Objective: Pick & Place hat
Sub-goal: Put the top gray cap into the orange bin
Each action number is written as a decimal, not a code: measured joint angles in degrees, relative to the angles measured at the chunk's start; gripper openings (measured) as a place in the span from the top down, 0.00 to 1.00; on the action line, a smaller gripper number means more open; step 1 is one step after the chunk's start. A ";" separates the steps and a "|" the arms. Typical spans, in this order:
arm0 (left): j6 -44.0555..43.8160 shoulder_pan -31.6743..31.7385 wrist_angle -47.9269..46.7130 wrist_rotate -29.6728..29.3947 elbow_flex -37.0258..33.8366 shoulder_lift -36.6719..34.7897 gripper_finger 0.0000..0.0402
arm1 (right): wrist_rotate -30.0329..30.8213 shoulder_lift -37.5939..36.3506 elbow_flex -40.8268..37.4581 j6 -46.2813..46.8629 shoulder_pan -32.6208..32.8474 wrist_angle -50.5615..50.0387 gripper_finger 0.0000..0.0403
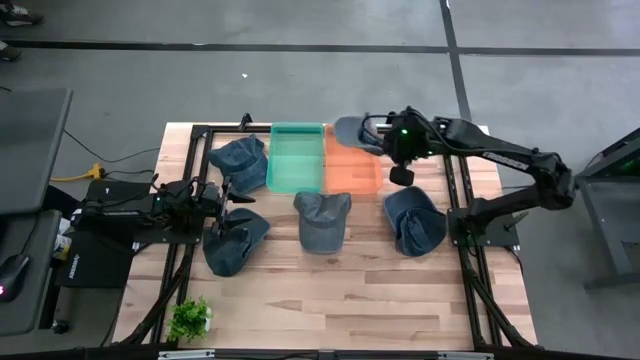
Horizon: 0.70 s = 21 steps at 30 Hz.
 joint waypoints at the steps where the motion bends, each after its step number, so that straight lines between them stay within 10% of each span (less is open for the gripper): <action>1: 0.00 -0.01 -0.01 0.02 0.00 0.01 0.33 | 1.47 0.69 0.05 -4.36 0.00 0.44 0.99; 8: 0.00 -0.01 -0.01 0.00 0.00 0.00 0.33 | 6.58 4.33 -0.47 -32.93 0.30 5.90 0.99; 21: 0.00 -0.01 0.00 0.00 -0.02 0.01 0.33 | 16.50 9.17 -0.49 -48.78 -0.83 17.71 0.99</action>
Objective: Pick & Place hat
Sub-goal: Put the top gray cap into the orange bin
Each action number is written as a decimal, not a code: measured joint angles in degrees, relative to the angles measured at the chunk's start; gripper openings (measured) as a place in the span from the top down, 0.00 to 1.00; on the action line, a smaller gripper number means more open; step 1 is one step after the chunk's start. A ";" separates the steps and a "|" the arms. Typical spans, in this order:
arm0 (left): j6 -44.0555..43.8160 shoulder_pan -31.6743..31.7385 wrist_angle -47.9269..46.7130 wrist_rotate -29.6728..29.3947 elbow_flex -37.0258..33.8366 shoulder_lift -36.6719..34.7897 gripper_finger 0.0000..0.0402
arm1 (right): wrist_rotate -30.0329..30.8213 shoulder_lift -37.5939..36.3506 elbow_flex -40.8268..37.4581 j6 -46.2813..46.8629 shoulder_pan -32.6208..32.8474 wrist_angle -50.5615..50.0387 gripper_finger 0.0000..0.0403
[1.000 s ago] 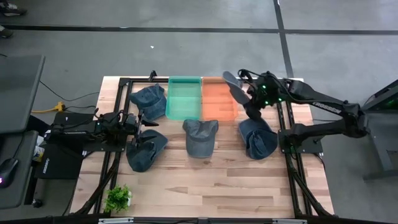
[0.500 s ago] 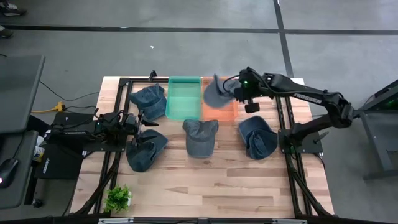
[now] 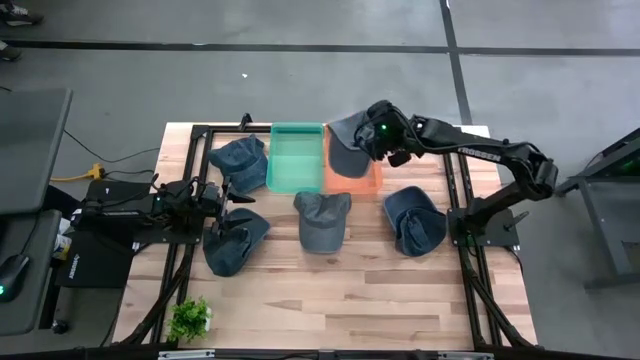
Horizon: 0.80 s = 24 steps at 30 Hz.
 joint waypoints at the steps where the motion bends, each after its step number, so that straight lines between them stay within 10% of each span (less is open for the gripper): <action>1: 0.00 0.00 0.00 0.00 0.00 0.02 0.33 | 0.13 0.18 0.00 -1.01 -0.23 0.48 0.99; 16: 0.00 0.00 -0.02 0.01 0.02 0.02 0.33 | -3.65 4.28 -0.02 -10.89 -5.14 7.70 0.99; 24: 0.00 0.00 -0.02 0.00 0.02 0.01 0.33 | -15.45 4.28 -0.02 -9.50 -5.43 8.07 0.99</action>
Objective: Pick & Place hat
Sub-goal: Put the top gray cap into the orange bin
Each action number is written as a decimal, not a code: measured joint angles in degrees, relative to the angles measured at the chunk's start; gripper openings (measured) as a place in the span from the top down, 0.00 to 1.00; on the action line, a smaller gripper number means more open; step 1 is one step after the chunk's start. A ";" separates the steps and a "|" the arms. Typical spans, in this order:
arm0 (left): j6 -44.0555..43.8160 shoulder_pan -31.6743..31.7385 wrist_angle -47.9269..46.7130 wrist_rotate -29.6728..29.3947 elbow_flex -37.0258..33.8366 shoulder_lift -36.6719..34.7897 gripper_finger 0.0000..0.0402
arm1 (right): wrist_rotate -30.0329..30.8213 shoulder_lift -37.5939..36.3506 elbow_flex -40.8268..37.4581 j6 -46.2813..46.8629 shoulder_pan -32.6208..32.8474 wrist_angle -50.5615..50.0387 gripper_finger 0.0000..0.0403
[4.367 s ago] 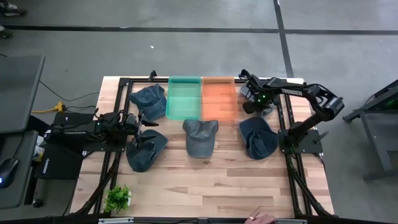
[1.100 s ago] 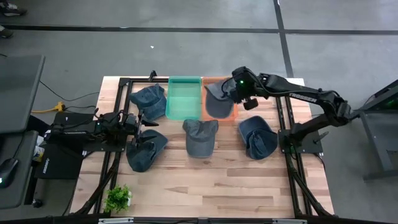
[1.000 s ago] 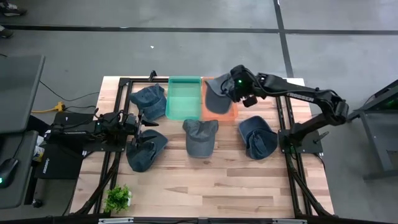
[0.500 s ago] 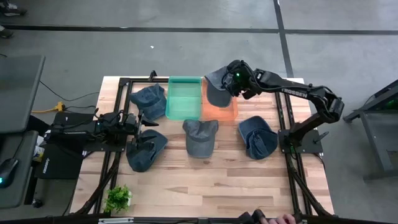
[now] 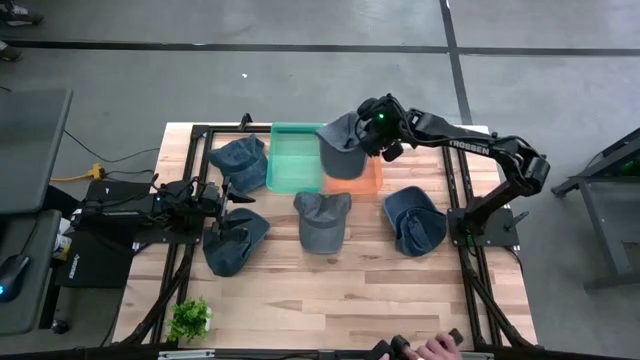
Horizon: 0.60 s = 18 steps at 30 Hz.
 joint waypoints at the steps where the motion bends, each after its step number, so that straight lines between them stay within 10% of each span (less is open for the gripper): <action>1: 0.00 0.02 0.00 0.00 -0.01 -0.02 0.33 | -0.99 0.03 0.00 0.03 -0.10 0.00 0.99; 18: 0.00 0.00 0.00 -0.01 -0.02 0.01 0.33 | -3.36 5.28 -0.04 0.15 -3.44 -0.22 0.99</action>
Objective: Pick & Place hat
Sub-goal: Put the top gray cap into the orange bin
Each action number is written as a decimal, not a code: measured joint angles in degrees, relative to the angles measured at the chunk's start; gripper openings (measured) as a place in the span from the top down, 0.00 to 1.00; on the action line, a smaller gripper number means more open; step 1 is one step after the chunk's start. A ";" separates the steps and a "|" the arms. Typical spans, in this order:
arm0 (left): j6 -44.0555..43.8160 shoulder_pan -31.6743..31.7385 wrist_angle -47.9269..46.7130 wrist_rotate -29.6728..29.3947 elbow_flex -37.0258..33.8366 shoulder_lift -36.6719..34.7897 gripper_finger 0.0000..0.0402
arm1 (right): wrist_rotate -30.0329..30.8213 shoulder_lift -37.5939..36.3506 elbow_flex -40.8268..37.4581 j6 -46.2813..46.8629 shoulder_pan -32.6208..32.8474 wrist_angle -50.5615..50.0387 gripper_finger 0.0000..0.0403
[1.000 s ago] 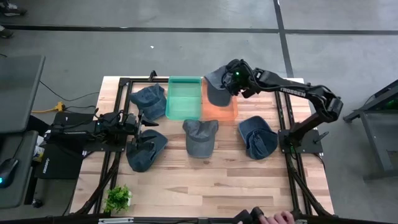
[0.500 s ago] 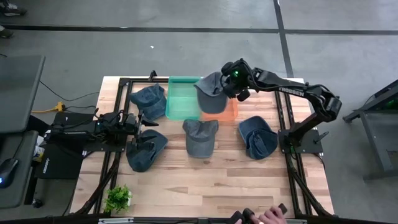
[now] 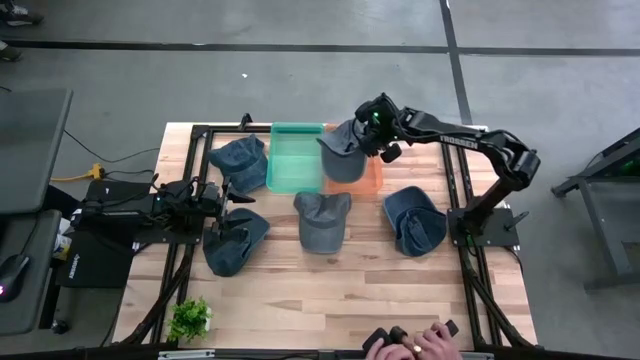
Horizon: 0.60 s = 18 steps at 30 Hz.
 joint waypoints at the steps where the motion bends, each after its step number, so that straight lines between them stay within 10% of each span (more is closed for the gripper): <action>1: 0.00 0.02 0.00 0.00 0.00 -0.02 0.33 | -0.06 0.35 0.00 -0.01 -0.21 -0.01 0.99; 18: 0.00 0.01 0.01 0.00 0.02 -0.01 0.33 | 3.45 4.48 0.02 -0.05 -2.22 -3.06 0.94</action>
